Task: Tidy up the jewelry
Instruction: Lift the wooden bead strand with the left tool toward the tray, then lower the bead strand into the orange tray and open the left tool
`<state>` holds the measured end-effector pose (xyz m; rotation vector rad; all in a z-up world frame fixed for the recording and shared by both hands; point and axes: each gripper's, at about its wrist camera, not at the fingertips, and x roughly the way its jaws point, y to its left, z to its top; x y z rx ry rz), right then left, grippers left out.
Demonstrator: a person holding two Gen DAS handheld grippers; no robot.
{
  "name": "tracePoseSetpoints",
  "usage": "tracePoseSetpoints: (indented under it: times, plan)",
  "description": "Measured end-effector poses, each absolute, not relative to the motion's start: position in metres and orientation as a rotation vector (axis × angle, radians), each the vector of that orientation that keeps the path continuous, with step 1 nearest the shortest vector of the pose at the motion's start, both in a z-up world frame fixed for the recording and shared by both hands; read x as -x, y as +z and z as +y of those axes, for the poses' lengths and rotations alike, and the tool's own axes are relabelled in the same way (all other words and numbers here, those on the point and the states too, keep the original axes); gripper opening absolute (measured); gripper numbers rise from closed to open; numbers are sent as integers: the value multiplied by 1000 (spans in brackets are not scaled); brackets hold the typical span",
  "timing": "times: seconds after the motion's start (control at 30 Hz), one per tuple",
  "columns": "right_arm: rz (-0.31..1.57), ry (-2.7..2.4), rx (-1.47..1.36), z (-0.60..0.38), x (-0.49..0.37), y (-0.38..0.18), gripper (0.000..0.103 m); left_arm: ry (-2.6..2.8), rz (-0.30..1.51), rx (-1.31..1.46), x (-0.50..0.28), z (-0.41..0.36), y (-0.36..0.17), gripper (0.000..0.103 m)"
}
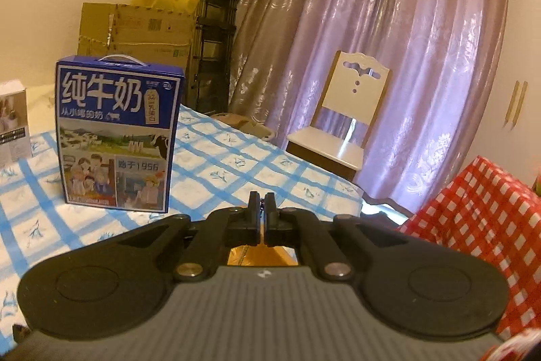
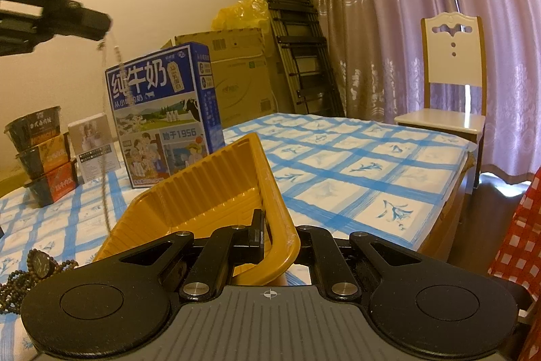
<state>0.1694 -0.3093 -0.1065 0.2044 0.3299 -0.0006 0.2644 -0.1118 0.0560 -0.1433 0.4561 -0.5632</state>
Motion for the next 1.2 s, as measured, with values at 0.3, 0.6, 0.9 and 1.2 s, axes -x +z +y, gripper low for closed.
tracePoseSetpoints:
  times: [0.3, 0.6, 0.9, 1.2]
  plan:
    - [330, 0, -204, -309, -169, -106, 7, -570, 674, 217, -285, -131, -16, 1]
    - [330, -1, -204, -309, -169, -106, 7, -580, 841, 284, -281, -134, -72, 1]
    - [330, -1, -205, -310, -169, -106, 7, -516, 857, 284, -267, -127, -84, 29]
    - [330, -1, -205, -310, -170, -106, 7, -355, 732, 168, -238, -96, -61, 42]
